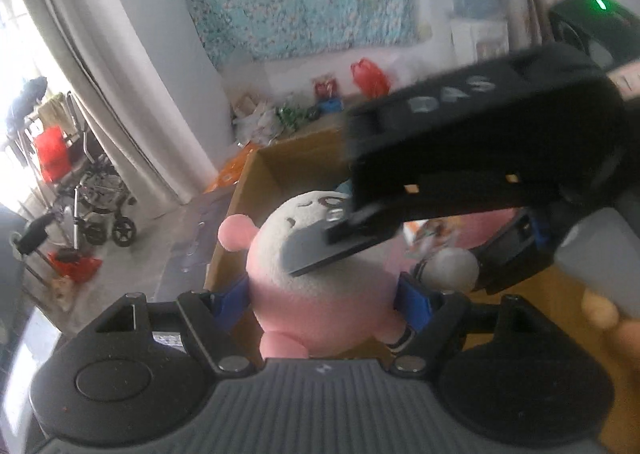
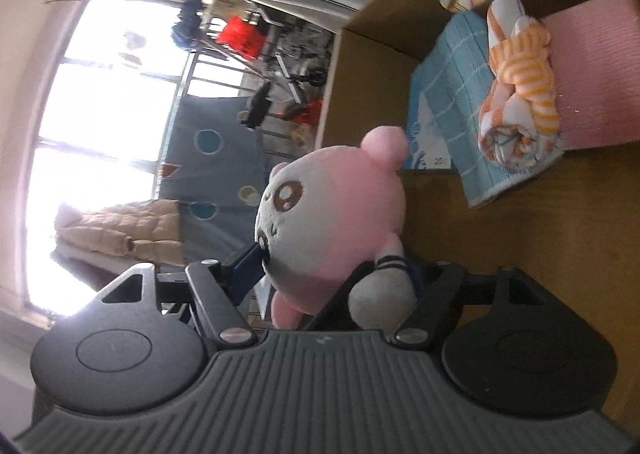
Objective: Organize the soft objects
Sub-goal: 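Carry the plush toy into the cardboard box and open the right tool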
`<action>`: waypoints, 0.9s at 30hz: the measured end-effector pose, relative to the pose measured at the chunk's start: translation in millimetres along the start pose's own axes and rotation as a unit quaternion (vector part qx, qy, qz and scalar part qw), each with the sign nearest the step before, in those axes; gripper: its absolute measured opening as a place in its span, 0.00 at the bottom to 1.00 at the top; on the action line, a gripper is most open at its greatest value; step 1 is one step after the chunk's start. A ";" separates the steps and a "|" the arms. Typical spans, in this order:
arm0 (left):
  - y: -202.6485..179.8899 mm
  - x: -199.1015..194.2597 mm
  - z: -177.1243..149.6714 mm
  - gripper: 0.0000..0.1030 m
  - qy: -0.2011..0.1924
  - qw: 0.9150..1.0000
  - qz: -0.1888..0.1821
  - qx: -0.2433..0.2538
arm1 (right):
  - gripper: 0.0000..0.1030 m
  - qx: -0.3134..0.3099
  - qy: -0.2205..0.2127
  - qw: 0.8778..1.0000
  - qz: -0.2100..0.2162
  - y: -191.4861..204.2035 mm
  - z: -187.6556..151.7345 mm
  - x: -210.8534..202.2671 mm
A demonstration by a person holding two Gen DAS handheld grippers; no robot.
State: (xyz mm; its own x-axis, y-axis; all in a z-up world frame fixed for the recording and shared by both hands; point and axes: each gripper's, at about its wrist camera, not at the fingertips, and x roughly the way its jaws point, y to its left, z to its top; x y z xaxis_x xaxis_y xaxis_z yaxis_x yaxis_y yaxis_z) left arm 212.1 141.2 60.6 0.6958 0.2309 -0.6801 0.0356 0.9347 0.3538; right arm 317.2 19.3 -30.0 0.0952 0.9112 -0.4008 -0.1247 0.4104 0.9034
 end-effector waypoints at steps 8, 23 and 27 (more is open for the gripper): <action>-1.2 47.9 -1.7 0.77 0.068 0.997 0.011 0.019 | 0.80 0.051 0.032 0.997 -0.038 -28.9 23.1 57.0; 0.6 61.6 -8.1 0.77 0.099 0.995 0.020 0.022 | 0.86 -0.008 -0.004 0.996 -0.090 -21.4 29.6 55.0; -0.7 69.7 -8.1 0.80 0.118 0.992 0.019 0.028 | 0.87 -0.003 -0.008 0.996 -0.087 -24.4 30.0 49.3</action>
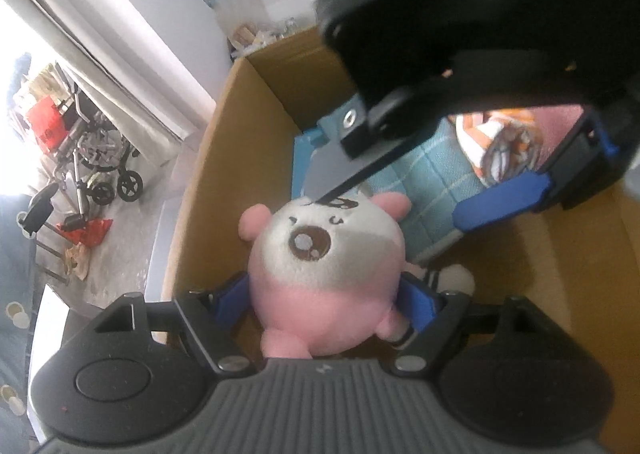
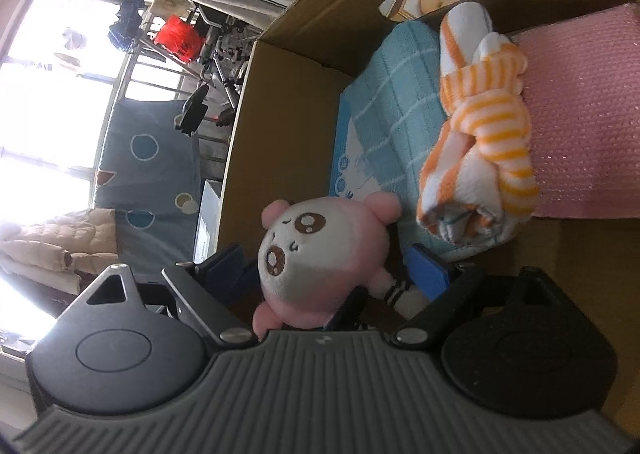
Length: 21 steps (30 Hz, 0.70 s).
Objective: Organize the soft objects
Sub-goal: 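Carry the plush toy into the cardboard box and open the right tool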
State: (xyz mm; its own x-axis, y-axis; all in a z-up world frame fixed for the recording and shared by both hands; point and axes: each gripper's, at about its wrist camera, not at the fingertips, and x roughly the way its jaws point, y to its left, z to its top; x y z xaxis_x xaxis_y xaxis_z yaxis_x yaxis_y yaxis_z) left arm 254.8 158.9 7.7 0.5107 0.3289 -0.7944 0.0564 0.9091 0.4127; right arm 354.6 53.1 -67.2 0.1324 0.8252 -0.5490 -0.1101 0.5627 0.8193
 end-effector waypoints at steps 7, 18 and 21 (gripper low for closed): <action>6.9 6.9 -0.9 0.83 0.027 0.999 -0.018 -0.014 | 0.87 0.000 0.003 1.000 0.005 -5.0 -2.9 -11.0; 32.4 -3.2 0.9 0.89 0.029 0.996 -0.050 -0.070 | 0.87 -0.005 -0.004 1.000 0.028 -1.6 -9.2 -33.0; 36.6 -21.5 -2.5 0.89 0.015 0.995 -0.055 -0.085 | 0.87 -0.011 -0.023 0.998 0.053 2.0 -11.9 -50.2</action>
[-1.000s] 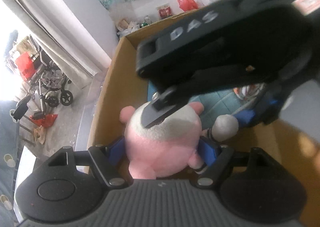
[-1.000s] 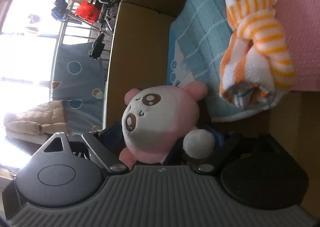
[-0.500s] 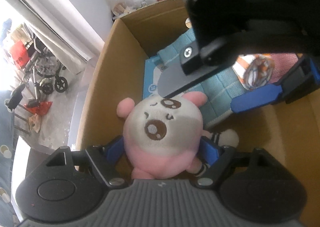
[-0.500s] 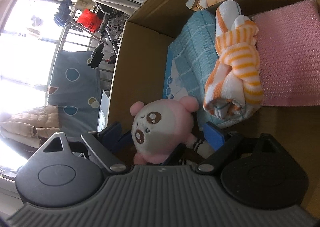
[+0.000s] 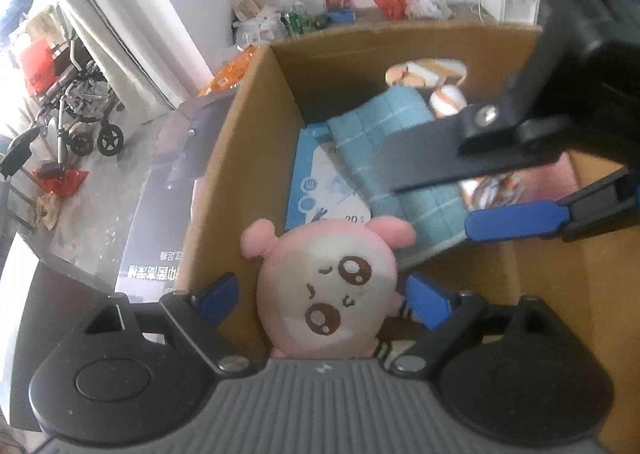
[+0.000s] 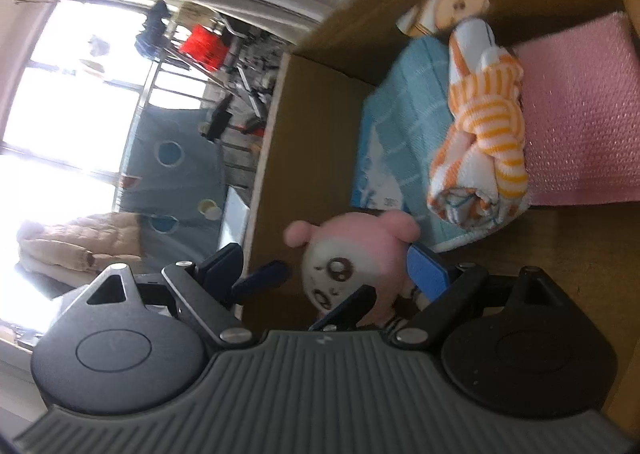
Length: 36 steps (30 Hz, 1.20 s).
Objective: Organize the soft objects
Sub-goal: 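Carry the plush toy into the cardboard box and open the right tool, then withdraw the right tool from the box toward the table items, then reach the right tool to the clear cotton-swab bag and grasp it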
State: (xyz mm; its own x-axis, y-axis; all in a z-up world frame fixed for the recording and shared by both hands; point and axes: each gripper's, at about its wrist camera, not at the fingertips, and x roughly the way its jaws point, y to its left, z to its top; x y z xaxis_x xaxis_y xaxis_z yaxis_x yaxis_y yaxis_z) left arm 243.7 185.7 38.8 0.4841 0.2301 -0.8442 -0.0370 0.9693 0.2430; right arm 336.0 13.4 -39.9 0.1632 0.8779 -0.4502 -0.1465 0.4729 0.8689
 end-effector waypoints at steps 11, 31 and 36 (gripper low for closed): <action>-34.8 -114.0 -46.5 0.93 -0.132 0.987 -0.091 0.006 | 0.87 -0.035 -0.084 0.987 0.131 11.7 -68.2 -125.5; -313.0 -156.7 -86.3 0.97 -0.237 0.905 -0.296 0.193 | 0.96 0.037 -0.433 0.899 -0.046 -147.9 -225.9 -438.1; -366.4 -119.5 -57.6 0.97 -0.198 0.910 -0.302 0.202 | 0.96 0.052 -0.437 0.894 -0.081 -175.8 -215.6 -447.4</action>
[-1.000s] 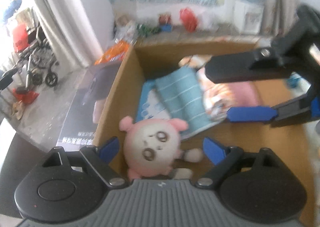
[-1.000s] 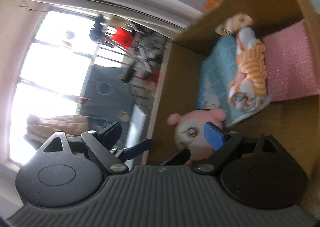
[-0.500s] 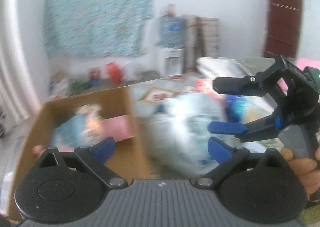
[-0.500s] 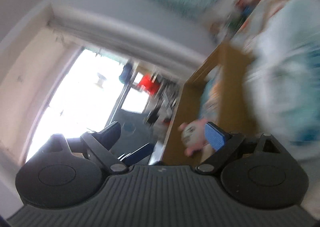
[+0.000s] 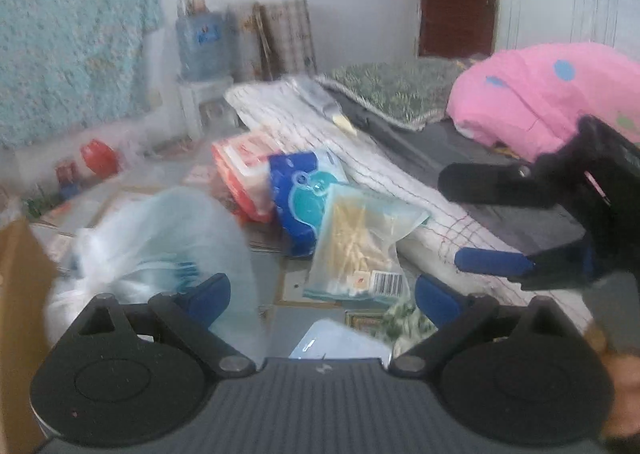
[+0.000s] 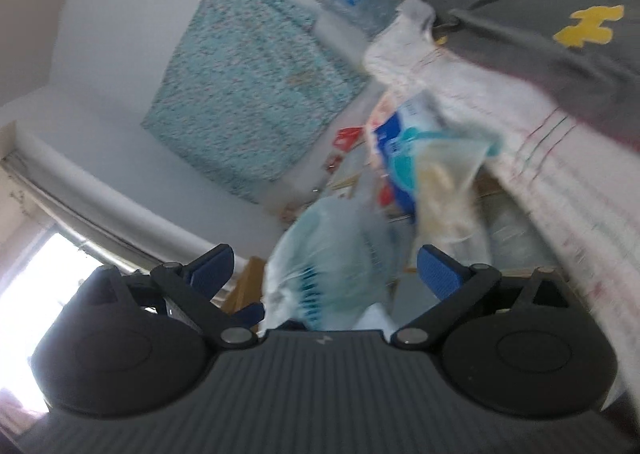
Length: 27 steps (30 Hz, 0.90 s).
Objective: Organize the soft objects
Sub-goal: 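Reach the right tool to the clear cotton-swab bag and grasp it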
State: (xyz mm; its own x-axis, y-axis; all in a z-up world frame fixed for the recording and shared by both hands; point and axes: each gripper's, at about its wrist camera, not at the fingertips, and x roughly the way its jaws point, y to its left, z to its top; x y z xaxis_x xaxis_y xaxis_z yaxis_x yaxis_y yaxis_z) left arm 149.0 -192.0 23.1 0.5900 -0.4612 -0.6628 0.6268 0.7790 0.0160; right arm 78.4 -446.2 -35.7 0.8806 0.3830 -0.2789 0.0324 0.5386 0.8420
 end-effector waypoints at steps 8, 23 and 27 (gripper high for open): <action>6.8 73.4 18.9 0.97 0.068 0.997 -0.031 0.004 | 0.92 -0.012 0.015 0.998 -0.066 -34.0 13.8 51.8; 5.8 129.6 29.7 0.91 0.102 0.992 -0.077 -0.011 | 0.64 -0.044 0.005 0.993 -0.107 -38.1 30.1 85.4; 4.2 127.5 29.2 0.81 0.097 0.991 -0.088 -0.012 | 0.50 -0.033 -0.005 0.993 -0.110 -43.8 29.8 82.6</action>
State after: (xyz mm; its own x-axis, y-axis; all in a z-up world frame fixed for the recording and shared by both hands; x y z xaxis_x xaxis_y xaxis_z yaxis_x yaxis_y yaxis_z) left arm 241.8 -259.9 -39.5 0.3629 -0.5023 -0.7849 0.6981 0.7044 -0.1280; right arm 163.8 -460.5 -81.8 0.8609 0.2431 -0.4470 0.1931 0.6567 0.7290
